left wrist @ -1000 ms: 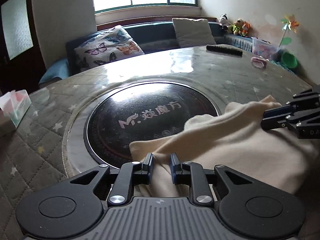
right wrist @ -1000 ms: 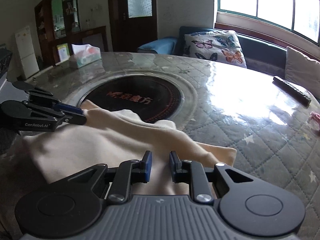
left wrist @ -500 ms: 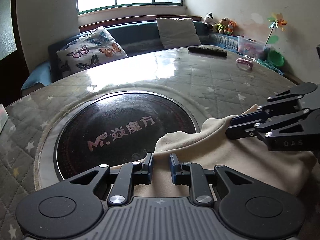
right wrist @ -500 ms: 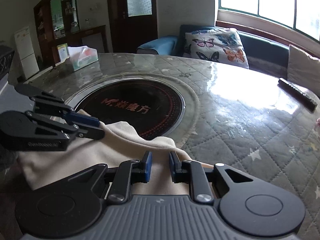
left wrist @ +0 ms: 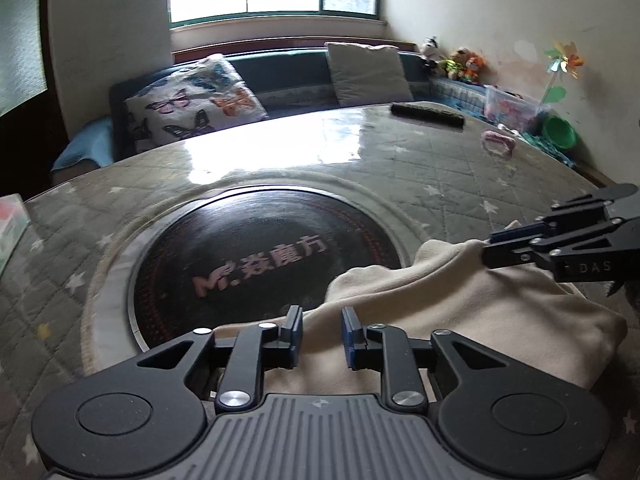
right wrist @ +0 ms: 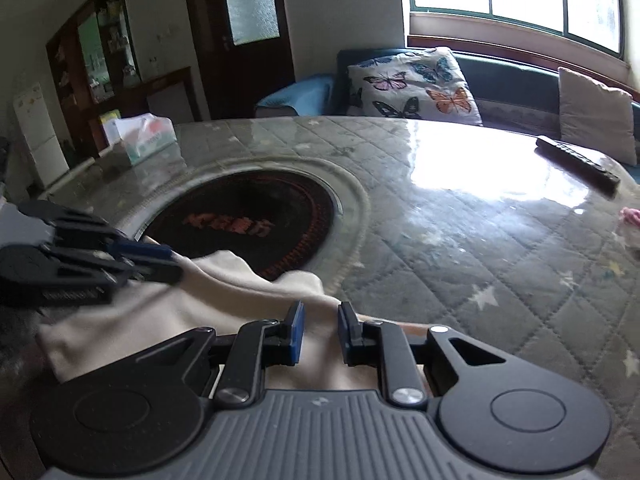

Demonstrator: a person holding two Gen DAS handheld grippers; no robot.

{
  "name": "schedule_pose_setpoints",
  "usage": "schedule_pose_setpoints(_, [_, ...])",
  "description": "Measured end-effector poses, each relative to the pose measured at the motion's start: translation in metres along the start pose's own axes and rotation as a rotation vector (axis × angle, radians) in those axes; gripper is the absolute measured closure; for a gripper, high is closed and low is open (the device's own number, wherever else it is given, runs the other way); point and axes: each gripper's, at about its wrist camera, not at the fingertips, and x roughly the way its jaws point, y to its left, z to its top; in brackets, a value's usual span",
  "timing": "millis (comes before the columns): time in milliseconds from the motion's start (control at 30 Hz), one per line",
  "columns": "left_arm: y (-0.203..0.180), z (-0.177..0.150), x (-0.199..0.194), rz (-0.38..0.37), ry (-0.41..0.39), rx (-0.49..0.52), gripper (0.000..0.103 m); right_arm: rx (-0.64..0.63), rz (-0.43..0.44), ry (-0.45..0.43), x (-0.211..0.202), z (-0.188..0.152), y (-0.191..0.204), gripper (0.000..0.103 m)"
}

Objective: Fold clothes

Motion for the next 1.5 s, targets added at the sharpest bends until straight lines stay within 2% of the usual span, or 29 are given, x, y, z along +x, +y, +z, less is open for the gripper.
schedule_pose_setpoints(167, [0.010, -0.012, -0.025, 0.027, -0.009, -0.027, 0.063, -0.019, -0.008, -0.020, -0.016, -0.004, 0.005, 0.084])
schedule_pose_setpoints(233, [0.012, -0.018, -0.036, 0.042, -0.013, -0.023, 0.057, -0.056, 0.012, -0.028, -0.026, -0.007, 0.016, 0.079])
schedule_pose_setpoints(433, [0.010, -0.040, -0.063, 0.063, -0.009, -0.030, 0.047, -0.180, 0.064, -0.033, -0.046, -0.021, 0.053, 0.076])
schedule_pose_setpoints(533, [0.004, -0.052, -0.070, 0.072, 0.000, -0.017, 0.047, -0.229, 0.076, -0.032, -0.054, -0.032, 0.068, 0.076])
schedule_pose_setpoints(833, [0.005, -0.066, -0.083, 0.108, -0.008, -0.037, 0.047, -0.404, 0.007, -0.021, -0.066, -0.066, 0.098, 0.075])
schedule_pose_setpoints(967, [0.004, -0.068, -0.085, 0.102, -0.016, -0.047, 0.047, -0.407, 0.011, -0.050, -0.072, -0.062, 0.103, 0.075])
schedule_pose_setpoints(1133, [0.009, -0.076, -0.084, 0.109, -0.010, -0.060, 0.047, -0.396, 0.026, -0.012, -0.058, -0.062, 0.106, 0.075])
schedule_pose_setpoints(1267, [0.017, -0.075, -0.088, 0.109, -0.020, -0.089, 0.047, -0.416, 0.038, -0.018, -0.064, -0.055, 0.110, 0.075])
schedule_pose_setpoints(1400, [0.029, -0.072, -0.091, 0.115, -0.027, -0.152, 0.046, -0.442, 0.086, -0.030, -0.062, -0.046, 0.124, 0.075])
schedule_pose_setpoints(1500, [0.039, -0.070, -0.091, 0.128, -0.030, -0.203, 0.039, -0.484, 0.132, -0.026, -0.053, -0.043, 0.142, 0.072])
